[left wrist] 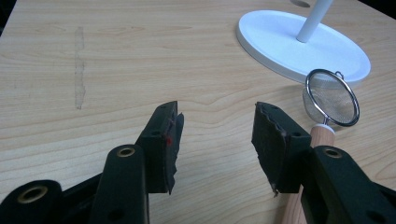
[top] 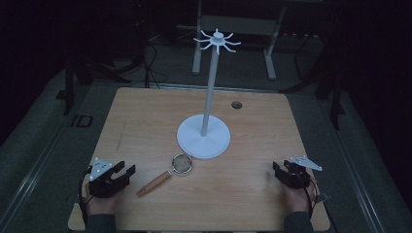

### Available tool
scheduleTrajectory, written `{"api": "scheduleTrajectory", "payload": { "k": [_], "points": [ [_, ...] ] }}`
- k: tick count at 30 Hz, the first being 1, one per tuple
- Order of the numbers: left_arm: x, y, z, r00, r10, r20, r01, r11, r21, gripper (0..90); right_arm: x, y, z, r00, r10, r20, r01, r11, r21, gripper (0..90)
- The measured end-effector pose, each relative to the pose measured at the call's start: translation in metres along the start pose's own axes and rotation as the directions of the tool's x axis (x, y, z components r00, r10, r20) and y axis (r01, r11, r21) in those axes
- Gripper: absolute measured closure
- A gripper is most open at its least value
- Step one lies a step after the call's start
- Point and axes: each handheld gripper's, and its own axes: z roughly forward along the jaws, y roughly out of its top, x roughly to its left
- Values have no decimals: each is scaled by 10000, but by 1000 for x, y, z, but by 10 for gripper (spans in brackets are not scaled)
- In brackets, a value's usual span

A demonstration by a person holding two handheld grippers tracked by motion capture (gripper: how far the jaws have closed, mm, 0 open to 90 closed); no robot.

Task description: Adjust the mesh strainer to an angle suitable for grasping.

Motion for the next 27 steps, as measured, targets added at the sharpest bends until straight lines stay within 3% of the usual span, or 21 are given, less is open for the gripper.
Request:
{"api": "scheduleTrajectory", "payload": {
  "k": [3,9,15,21,23,24,27],
  "points": [
    [-4,0,0,9997,227,-85,-227,9997,26,548,-1,2,-6,10000,7,-2,-7,9994,-351,568],
    [-12,0,3,9982,591,-42,-590,9979,271,597,0,1,-9,9998,-141,114,145,9991,-388,586],
    [-18,2,6,9975,706,82,-709,9967,406,670,4,2,-11,9992,-355,161,363,9981,-498,642],
    [-27,9,12,9946,1008,241,-1024,9917,779,883,7,2,-17,9987,-485,161,496,9958,-771,775],
    [-27,9,12,9946,1008,241,-1024,9917,779,890,8,2,-18,9985,-531,130,539,9954,-788,775],
    [-34,13,19,9913,1247,410,-1283,9866,1013,897,8,2,-19,9985,-533,105,540,9950,-843,771],
    [-39,15,25,9890,1394,495,-1445,9822,1204,897,9,2,-19,9981,-613,101,620,9941,-888,763]
  ]
}}
